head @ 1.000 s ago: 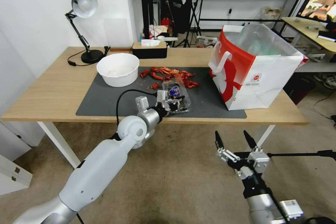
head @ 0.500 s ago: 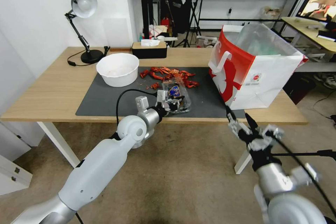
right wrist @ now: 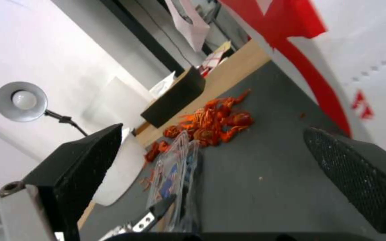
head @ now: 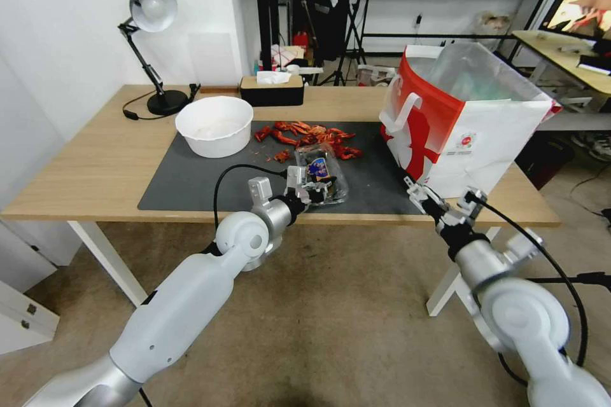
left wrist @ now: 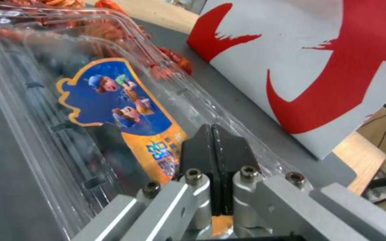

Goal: Close the takeout container lid, then place the container into the takeout bag.

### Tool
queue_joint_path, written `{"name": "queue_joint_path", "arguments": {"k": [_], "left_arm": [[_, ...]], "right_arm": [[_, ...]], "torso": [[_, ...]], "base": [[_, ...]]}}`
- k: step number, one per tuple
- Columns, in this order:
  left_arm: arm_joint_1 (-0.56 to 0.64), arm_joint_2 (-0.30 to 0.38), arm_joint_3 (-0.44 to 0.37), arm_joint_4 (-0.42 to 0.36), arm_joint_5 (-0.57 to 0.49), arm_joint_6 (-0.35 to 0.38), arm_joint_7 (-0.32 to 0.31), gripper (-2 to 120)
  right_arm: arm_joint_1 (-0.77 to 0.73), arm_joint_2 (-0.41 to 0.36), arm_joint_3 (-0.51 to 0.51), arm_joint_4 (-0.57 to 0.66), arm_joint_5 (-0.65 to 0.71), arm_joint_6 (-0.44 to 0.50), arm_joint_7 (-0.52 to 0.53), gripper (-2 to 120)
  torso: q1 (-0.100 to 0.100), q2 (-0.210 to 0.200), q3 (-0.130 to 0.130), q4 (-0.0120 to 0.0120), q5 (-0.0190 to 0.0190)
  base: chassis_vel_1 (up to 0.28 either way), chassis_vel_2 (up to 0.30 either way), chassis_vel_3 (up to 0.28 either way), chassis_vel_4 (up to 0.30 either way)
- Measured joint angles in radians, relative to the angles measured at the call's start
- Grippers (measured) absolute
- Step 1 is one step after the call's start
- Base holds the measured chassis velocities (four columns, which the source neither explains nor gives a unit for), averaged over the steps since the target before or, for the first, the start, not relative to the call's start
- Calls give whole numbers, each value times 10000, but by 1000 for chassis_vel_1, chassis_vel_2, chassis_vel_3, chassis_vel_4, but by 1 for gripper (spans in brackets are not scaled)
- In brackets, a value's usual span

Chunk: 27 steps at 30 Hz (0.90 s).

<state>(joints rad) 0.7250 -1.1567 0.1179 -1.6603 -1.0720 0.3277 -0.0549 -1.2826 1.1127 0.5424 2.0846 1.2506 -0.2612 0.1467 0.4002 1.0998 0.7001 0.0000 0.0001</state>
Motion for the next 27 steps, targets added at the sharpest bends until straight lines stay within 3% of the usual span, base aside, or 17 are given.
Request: {"name": "queue_joint_path", "arguments": {"k": [9,27], "left_arm": [[-48,-51,39,155,-1,-78,16,0],[-72,33,11,128,-32,-104,10,0]], "right_arm": [[1759,-41,-941,-982,772,-684,543,100],[3538,-222,-2298,-2207,1564,-2026,1824,100]], "torso": [[-1,0,0,1,-2],[-2,1,0,-1,-2]], "base": [[0,0,0,0],[0,0,0,0]]}}
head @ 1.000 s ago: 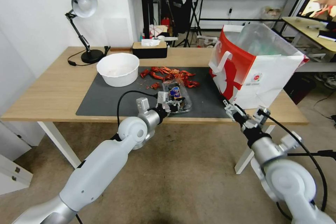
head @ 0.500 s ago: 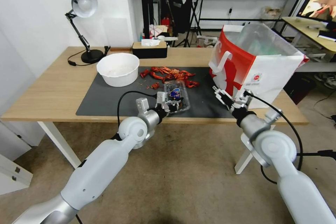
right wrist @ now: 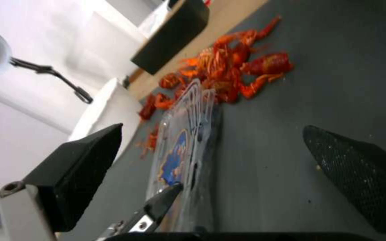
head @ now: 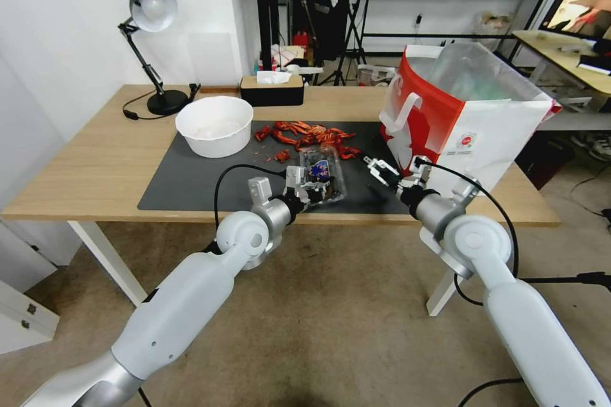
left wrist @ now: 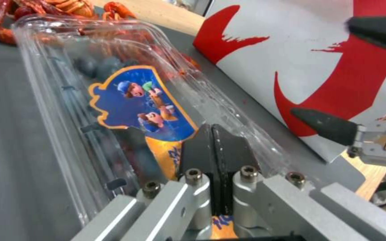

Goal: Close the takeout container lid, then place the container into the takeout bag.

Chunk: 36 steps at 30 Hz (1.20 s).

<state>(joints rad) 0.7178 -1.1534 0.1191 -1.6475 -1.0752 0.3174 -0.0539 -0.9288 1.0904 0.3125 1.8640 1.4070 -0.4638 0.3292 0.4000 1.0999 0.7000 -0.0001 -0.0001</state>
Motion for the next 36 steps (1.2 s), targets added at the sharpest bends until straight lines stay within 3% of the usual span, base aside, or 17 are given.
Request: {"name": "queue_joint_path", "arguments": {"k": [22,36], "left_arm": [[234,119,-123,-173,6,-66,41,0],[328,155,-209,-171,16,-128,57,0]], "right_arm": [[2233,288,-1374,-1195,831,-1430,1500,100],[3051,720,-1741,-1635,1753,-2557,2761,100]], "torso": [[1,0,0,0,0],[0,0,0,1,1]], "base": [[0,0,0,0],[0,0,0,0]]}}
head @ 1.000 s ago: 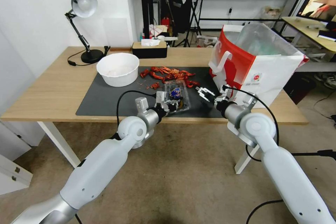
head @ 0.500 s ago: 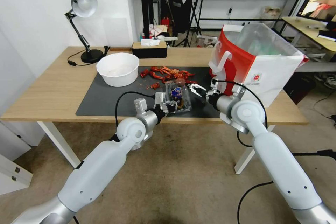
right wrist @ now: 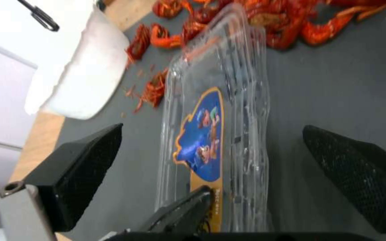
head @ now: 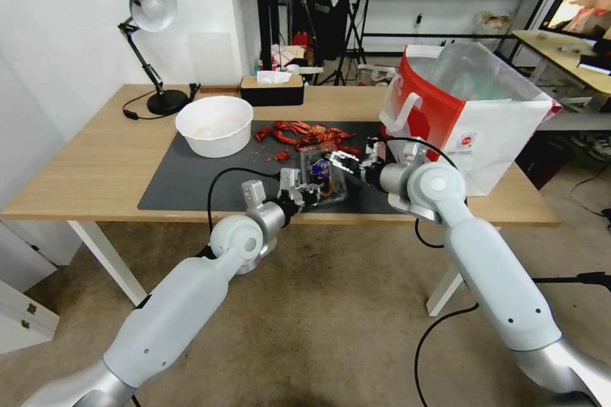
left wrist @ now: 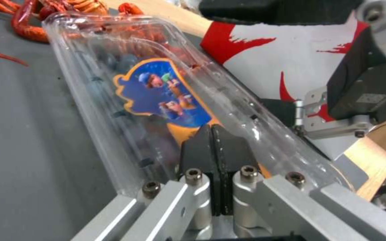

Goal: Close the takeout container lid, then place the container into the takeout bag.

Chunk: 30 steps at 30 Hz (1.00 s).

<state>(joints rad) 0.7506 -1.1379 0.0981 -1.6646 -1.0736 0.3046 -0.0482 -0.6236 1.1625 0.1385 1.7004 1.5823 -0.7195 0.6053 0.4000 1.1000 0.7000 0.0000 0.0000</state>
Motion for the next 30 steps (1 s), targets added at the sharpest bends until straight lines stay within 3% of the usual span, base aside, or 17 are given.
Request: {"name": "queue_joint_path", "arguments": {"k": [8,15,20,22,30], "left_arm": [[12,-6,-13,13,5,-32,19,0],[11,-21,8,12,8,-58,23,0],[-3,3,11,3,7,-59,41,0],[21,15,11,-19,8,-59,69,0],[64,63,2,-56,7,-97,143,0]], "right_arm": [[192,105,-118,-254,190,-144,428,100],[172,124,-120,-334,390,-144,497,91],[188,126,-82,-431,469,-144,531,75],[194,122,-42,-463,506,-142,551,61],[133,118,66,-504,610,-138,690,38]], "torso": [[0,0,1,-1,-1],[0,0,0,0,0],[0,0,0,0,0],[0,0,0,0,0],[0,0,-1,0,0]], "base": [[0,0,0,0],[0,0,0,0],[0,0,0,0],[0,0,0,0],[0,0,0,0]]}}
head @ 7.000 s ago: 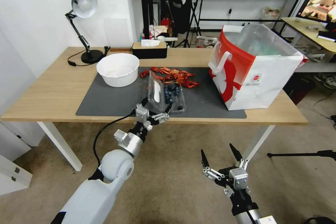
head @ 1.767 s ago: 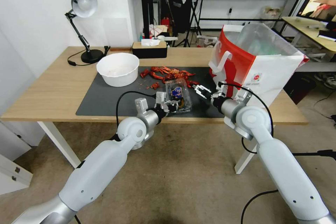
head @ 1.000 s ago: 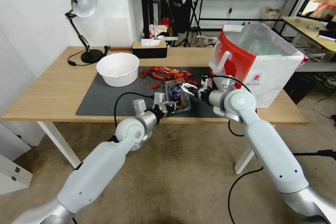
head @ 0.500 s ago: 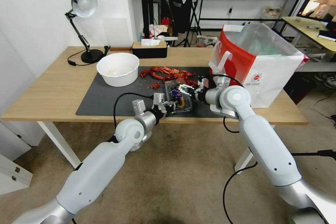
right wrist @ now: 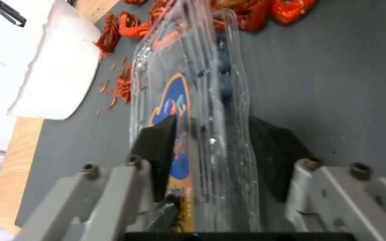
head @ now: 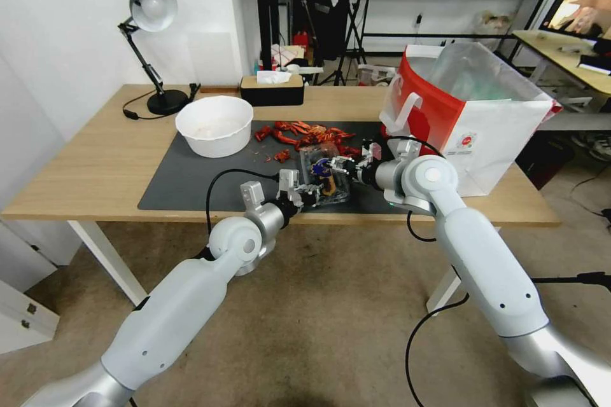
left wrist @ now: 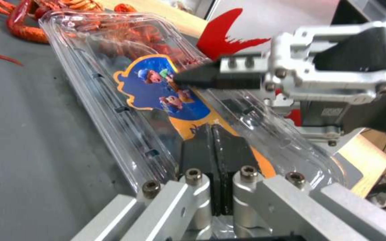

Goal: Close the takeout container lid, then place the container into the takeout bag.

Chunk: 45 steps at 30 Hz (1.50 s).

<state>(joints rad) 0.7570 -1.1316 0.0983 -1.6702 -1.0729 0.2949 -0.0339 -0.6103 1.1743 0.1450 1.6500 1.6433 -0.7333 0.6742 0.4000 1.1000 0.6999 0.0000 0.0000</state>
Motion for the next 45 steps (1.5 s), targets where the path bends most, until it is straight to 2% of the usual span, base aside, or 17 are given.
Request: {"name": "queue_joint_path", "arguments": {"k": [3,6,8,11,21,26,27,32,35,36,40,41,43,44,45], "left_arm": [[17,38,-15,-29,0,-14,18,0],[24,56,-28,-33,0,-29,25,0],[46,86,-58,-36,-1,-54,52,0],[74,123,-100,-46,-4,-82,89,0],[249,424,-396,-357,-37,-131,166,0],[481,846,-718,-661,-36,-205,210,0],[692,1111,-932,-915,65,-293,229,0],[1175,1487,-1418,-1332,458,-457,343,0],[2133,1946,-2232,-1915,1437,-966,488,13],[2133,1946,-2232,-1915,1437,-966,488,13],[3494,2183,-3147,-2381,2622,-1453,499,33],[3494,2183,-3147,-2381,2622,-1453,499,33],[3842,2227,-3344,-2470,2937,-1575,479,39],[4103,2241,-3572,-2557,3139,-1638,414,48],[4103,2241,-3572,-2557,3139,-1638,414,48]], "right_arm": [[-68,-3,42,0,21,3,1,24],[-82,-4,55,0,42,5,1,17],[-100,-2,69,-1,52,10,1,5],[-119,5,73,-6,53,15,2,0],[-144,56,232,-70,53,21,-58,0],[-144,76,289,-71,63,23,-114,0],[-151,103,325,-71,65,23,-149,0],[-189,151,387,-65,66,24,-221,0],[-252,205,428,-22,59,24,-461,0],[-252,205,428,-22,59,24,-461,0],[-274,259,443,27,-26,26,-757,0],[-274,259,443,27,-26,26,-757,0],[-298,253,461,74,-33,26,-769,0],[-302,260,477,87,-34,27,-794,0],[-302,260,477,87,-34,27,-794,0]], "torso": [[0,0,0,0,0],[0,0,0,0,0],[-1,0,0,0,-1],[-2,0,0,0,-1],[-1,0,0,-1,0],[-2,0,0,0,-2],[-1,0,0,0,-1],[-1,0,0,-1,-2],[-2,0,0,1,-2],[-2,0,0,1,-2],[-2,0,0,4,2],[-2,0,0,4,2],[-2,0,1,1,-4],[-1,0,1,-1,0],[-1,0,1,-1,0]], "base": [[0,0,0,0],[0,0,0,0],[0,0,0,0],[0,0,0,0],[0,0,0,0],[0,0,0,0],[0,0,0,0],[0,0,0,0],[0,0,0,0],[0,0,0,0],[0,0,0,0],[0,0,0,0],[0,0,0,0],[0,0,0,0],[0,0,0,0]]}}
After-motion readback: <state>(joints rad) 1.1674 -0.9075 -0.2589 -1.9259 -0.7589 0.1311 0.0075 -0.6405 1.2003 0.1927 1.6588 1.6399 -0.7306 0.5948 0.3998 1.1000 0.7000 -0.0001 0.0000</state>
